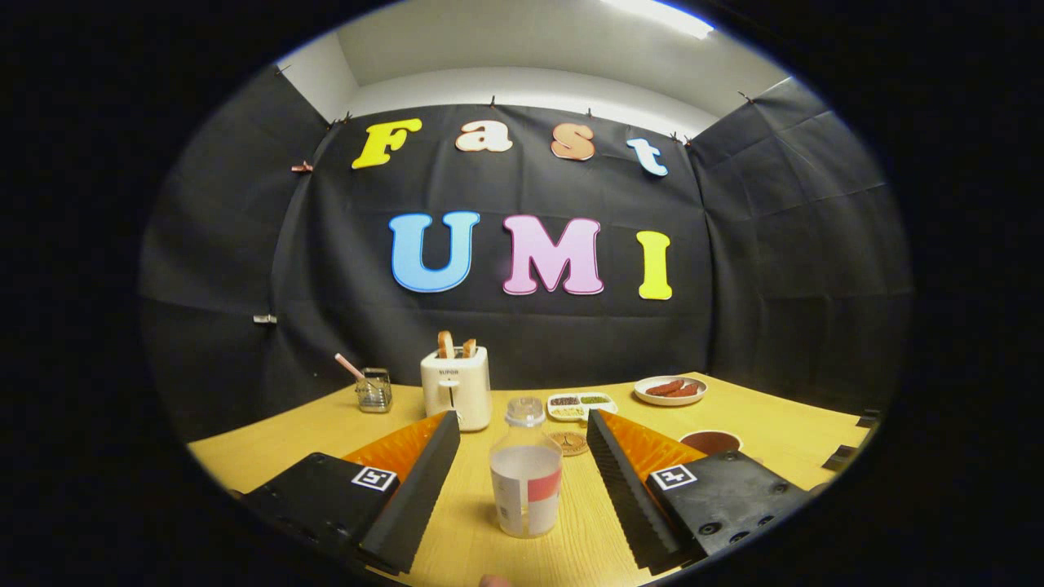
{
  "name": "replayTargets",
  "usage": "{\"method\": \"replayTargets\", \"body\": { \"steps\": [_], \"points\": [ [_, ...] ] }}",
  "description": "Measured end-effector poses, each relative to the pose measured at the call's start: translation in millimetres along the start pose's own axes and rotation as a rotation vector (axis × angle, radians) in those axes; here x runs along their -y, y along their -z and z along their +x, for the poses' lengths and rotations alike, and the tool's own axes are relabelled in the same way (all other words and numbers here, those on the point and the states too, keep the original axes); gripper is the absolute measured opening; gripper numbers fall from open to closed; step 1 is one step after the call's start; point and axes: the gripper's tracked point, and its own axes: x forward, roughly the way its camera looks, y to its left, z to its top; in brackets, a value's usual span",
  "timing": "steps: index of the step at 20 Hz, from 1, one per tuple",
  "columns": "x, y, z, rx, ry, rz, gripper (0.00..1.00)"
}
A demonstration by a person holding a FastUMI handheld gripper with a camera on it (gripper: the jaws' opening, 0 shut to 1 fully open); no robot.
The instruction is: Take the bottle from table, then pour the juice into the cup, finally place the bottle on the coaster
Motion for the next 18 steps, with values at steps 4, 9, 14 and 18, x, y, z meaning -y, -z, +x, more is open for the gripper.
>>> {"method": "replayTargets", "body": {
  "steps": [4,9,14,18],
  "points": [
    [1.8,39.6,17.9,-0.033,-0.014,-0.015,0.97],
    [0.4,66.1,28.8,-0.045,-0.028,-0.001,0.97],
    [1.7,68.4,38.3,-0.035,-0.025,0.035,0.94],
    [0.1,69.0,44.0,-0.041,-0.027,0.035,0.76]
  ]
}}
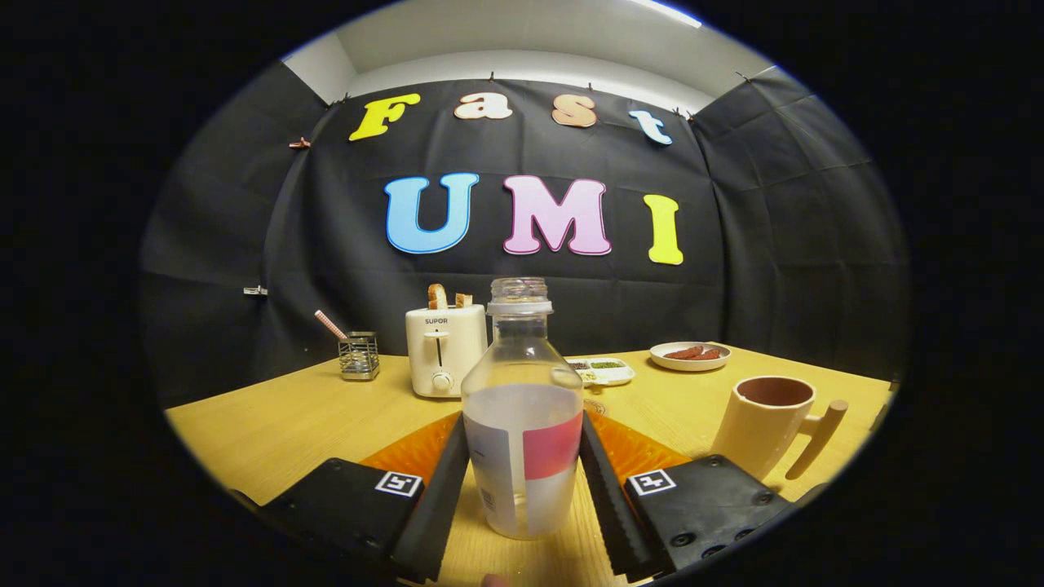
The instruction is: Take the bottle from table, then pour the juice into the cup, finally place the bottle on the coaster
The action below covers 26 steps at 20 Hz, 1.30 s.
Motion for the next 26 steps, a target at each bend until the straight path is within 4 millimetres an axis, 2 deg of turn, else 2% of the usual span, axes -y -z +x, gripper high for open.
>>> {"method": "replayTargets", "body": {
  "steps": [3,11,15,17,20,26],
  "points": [
    [-7.1,0.2,0.0,-0.071,-0.023,-0.007,0.76],
    [-26.2,-121.8,-15.2,0.013,-0.054,-0.006,0.75],
    [-30.0,-165.1,-26.0,0.040,-0.037,0.005,0.75],
    [-30.6,-173.0,-29.7,0.041,-0.033,-0.001,0.75],
    [-32.2,-171.9,-35.6,0.006,-0.054,0.021,0.75],
    [-21.1,-166.0,-37.5,-0.066,-0.062,0.140,0.75]
  ]
}}
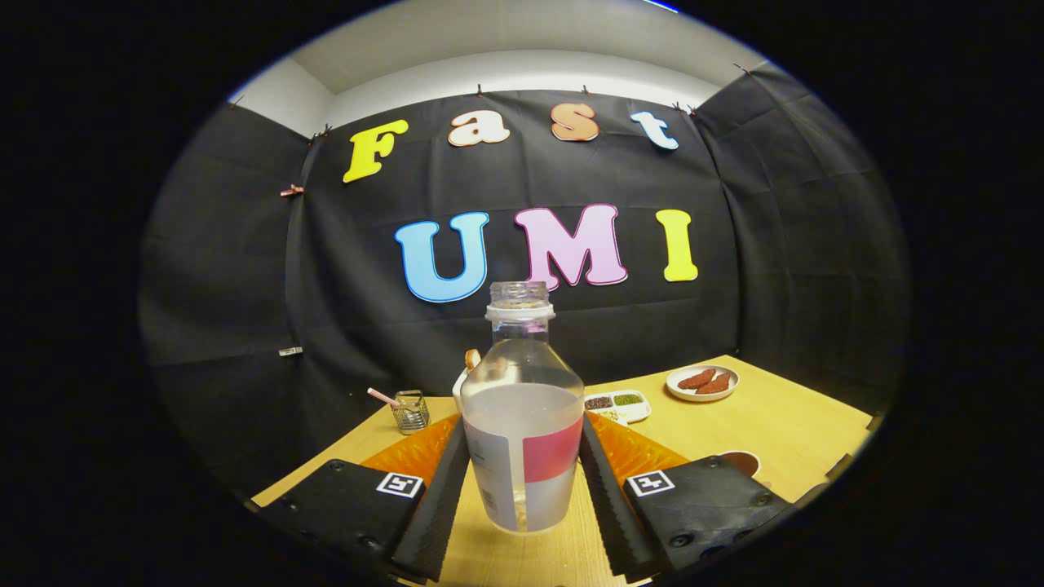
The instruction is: Take the bottle from table, then pour the juice into the cup, finally place the bottle on the coaster
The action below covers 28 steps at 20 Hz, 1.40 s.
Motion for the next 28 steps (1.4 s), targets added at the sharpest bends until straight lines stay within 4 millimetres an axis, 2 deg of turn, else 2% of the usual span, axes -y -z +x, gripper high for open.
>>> {"method": "replayTargets", "body": {
  "steps": [4,7,13,17,20,24,28],
  "points": [
    [12.4,8.3,5.0,-0.061,0.001,0.081,0.75],
    [14.9,4.9,2.5,-0.054,-0.027,0.246,0.75],
    [52.9,24.2,5.3,-0.089,0.031,0.647,0.75],
    [74.8,40.4,4.0,-0.096,0.070,0.847,0.75],
    [86.1,56.8,4.9,-0.122,0.090,0.945,0.75],
    [90.1,79.9,5.4,-0.178,0.109,1.013,0.75],
    [99.7,83.6,8.1,-0.171,0.121,1.114,0.75]
  ]
}}
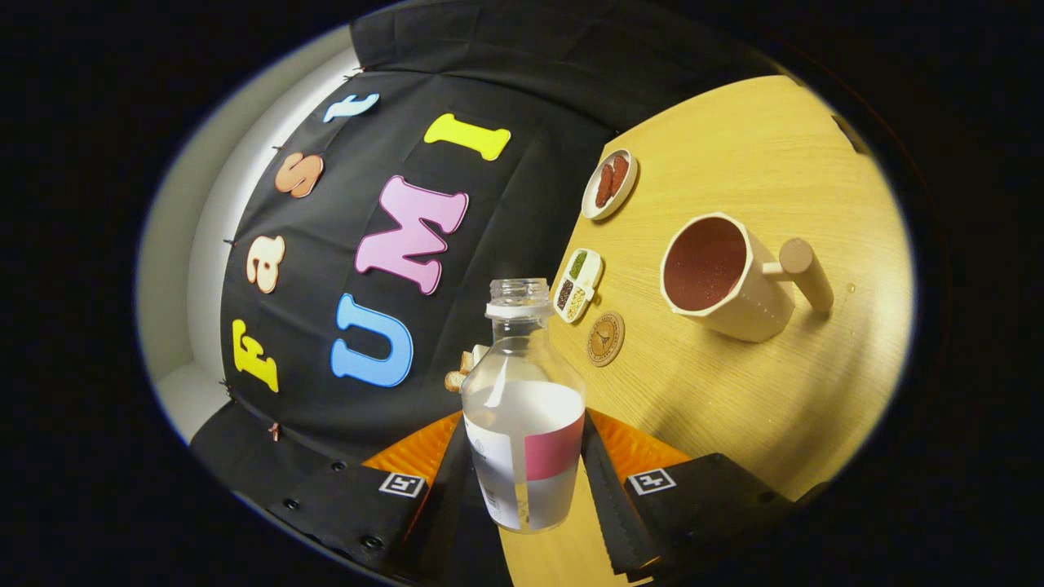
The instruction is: Take the bottle from table, then pour the juice into the cup, finally place the bottle on the coaster
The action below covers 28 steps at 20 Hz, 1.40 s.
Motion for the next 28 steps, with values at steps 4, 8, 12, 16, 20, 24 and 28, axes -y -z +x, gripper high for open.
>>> {"method": "replayTargets", "body": {
  "steps": [4,8,12,16,20,24,28],
  "points": [
    [4.2,-6.3,6.1,0.009,-0.009,0.118,0.75],
    [13.1,-13.5,7.2,0.012,-0.001,0.197,0.75],
    [21.8,-20.8,8.7,0.006,0.005,0.309,0.75],
    [27.6,-24.8,10.3,-0.005,0.007,0.382,0.75],
    [34.1,-28.3,13.5,-0.022,0.014,0.446,0.75],
    [37.0,-28.5,13.4,-0.052,0.021,0.507,0.75],
    [38.8,-25.3,12.8,-0.070,0.034,0.584,0.75]
  ]
}}
